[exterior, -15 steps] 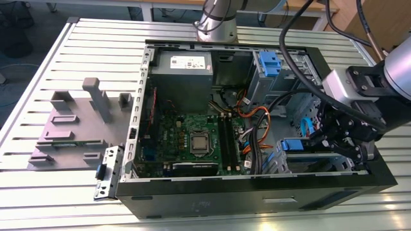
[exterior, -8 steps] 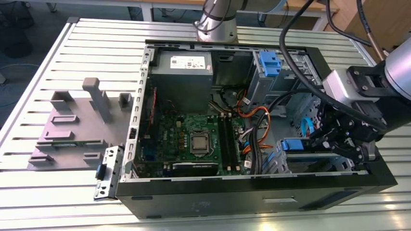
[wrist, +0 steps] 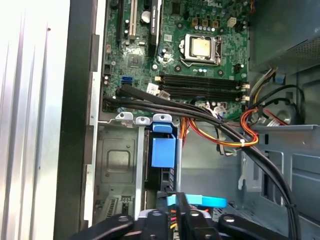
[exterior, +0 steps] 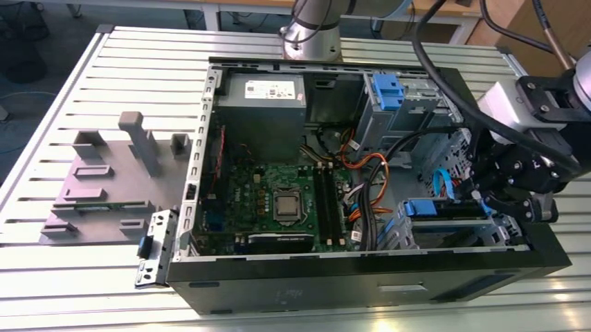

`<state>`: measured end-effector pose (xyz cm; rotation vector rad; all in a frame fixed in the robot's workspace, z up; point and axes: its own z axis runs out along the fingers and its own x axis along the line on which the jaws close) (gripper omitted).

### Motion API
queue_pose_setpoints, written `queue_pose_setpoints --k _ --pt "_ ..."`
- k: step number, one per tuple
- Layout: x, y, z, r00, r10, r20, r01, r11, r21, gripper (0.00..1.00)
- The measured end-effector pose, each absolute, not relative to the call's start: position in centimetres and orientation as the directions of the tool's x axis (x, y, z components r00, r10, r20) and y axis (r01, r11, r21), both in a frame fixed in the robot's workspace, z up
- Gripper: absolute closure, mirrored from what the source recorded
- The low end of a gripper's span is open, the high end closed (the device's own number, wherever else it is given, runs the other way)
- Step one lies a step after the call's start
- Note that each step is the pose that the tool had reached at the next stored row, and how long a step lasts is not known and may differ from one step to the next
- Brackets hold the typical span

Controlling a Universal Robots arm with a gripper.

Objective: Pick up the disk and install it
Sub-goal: 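Insert the second disk wire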

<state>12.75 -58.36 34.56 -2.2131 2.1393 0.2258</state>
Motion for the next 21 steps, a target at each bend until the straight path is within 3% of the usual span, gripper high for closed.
queue_pose_setpoints --k 2,21 --pt "13.1 -58.4 34.5 0.029 -0.988 -0.152 -0.997 -0.040 0.070 0.89" --pt "14.0 -59.0 32.9 0.024 -0.986 -0.165 -0.992 -0.045 0.120 0.89"
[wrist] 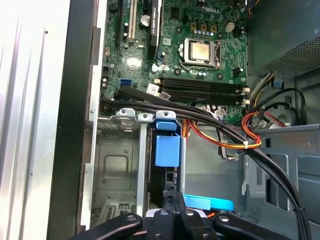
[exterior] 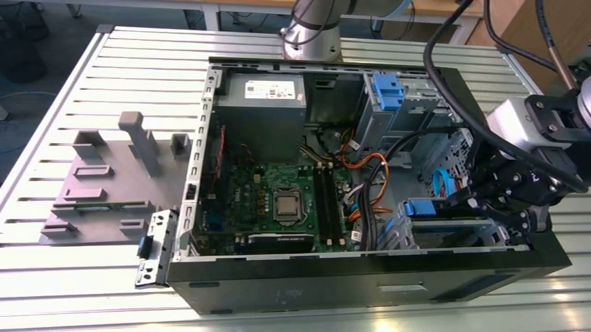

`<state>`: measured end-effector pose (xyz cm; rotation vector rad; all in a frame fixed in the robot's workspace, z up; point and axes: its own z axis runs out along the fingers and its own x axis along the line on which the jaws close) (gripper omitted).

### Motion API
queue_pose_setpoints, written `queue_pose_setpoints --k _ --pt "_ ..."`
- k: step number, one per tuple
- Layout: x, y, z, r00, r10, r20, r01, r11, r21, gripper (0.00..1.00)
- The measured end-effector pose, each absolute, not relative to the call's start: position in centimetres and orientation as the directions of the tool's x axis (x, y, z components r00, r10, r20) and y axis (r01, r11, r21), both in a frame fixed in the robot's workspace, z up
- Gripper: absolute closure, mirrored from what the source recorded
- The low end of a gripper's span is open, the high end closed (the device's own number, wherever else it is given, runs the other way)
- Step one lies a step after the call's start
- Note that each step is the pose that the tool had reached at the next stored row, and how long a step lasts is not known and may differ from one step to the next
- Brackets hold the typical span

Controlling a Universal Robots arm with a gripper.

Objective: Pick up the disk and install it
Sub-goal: 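Insert the second disk wire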

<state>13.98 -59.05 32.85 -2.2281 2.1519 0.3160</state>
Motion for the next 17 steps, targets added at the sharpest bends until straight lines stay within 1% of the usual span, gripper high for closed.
queue_pose_setpoints --k 3,17 --pt "14.0 -59.1 32.8 0.024 -0.985 -0.169 -0.992 -0.045 0.120 0.89" --pt "15.2 -59.1 34.7 0.024 -0.971 -0.237 -0.992 -0.053 0.118 0.89"
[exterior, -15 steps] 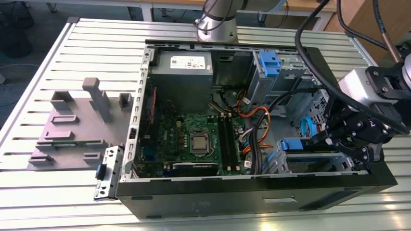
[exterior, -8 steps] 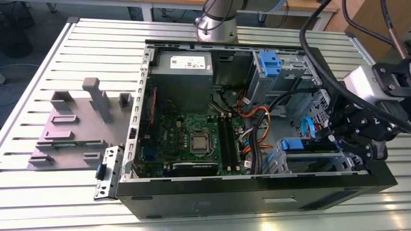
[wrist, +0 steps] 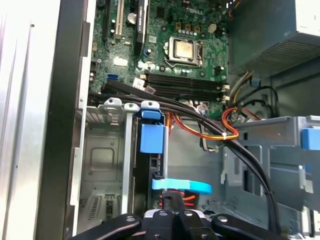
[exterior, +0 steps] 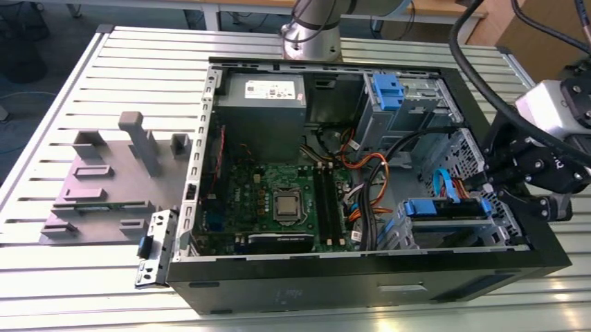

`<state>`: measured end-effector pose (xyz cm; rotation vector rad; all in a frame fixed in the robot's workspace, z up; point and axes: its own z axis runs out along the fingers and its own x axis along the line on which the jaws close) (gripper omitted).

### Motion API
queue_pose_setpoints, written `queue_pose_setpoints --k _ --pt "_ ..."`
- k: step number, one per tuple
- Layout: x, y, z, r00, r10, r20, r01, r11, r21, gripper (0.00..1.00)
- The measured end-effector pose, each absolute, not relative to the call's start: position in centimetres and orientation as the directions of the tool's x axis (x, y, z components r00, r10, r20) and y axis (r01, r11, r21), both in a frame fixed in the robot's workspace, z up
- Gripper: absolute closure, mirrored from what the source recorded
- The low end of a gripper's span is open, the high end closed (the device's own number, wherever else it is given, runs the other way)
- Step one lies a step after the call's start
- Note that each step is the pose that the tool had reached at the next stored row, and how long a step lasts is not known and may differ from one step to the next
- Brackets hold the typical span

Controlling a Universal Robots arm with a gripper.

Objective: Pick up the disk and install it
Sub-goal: 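Insert the second disk wire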

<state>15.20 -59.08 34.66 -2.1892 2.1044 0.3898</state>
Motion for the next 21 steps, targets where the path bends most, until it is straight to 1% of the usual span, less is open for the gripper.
queue_pose_setpoints --k 6,10,21 --pt "15.3 -59.1 36.1 0.024 -0.968 -0.248 -0.992 -0.055 0.117 0.89" --pt "15.3 -59.1 37.0 0.024 -0.968 -0.250 -0.992 -0.055 0.117 0.89" --pt "15.3 -59.1 37.1 0.024 -0.968 -0.250 -0.992 -0.055 0.117 0.89"
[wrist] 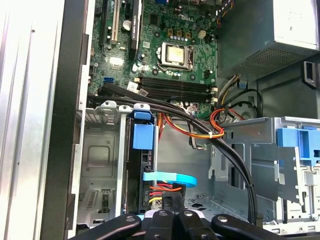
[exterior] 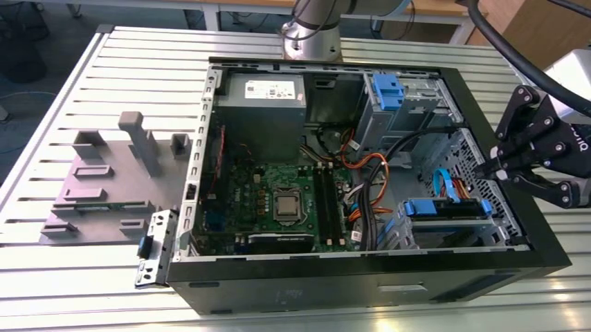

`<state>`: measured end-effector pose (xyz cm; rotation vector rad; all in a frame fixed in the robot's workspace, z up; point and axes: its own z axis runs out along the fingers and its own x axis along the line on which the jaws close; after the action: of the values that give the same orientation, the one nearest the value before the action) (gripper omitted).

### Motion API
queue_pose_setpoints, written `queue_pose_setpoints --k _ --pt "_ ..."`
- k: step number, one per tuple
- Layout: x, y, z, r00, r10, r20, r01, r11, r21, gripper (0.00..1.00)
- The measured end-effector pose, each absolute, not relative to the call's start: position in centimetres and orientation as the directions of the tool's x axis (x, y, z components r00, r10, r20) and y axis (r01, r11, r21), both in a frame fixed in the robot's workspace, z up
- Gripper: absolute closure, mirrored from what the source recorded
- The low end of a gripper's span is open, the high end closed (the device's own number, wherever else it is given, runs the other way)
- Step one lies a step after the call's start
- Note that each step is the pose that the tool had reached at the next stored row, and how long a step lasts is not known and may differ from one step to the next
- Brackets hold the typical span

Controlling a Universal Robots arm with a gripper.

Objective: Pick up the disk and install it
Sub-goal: 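Insert the second disk wire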

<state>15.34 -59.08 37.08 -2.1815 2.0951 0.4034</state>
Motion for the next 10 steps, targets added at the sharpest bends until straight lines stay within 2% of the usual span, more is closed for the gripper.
queue_pose_setpoints --k 6,10 --pt "15.3 -58.9 37.1 0.024 -0.969 -0.246 -0.992 -0.054 0.117 0.89" --pt "15.3 -58.0 37.1 0.024 -0.976 -0.216 -0.992 -0.051 0.119 0.89"
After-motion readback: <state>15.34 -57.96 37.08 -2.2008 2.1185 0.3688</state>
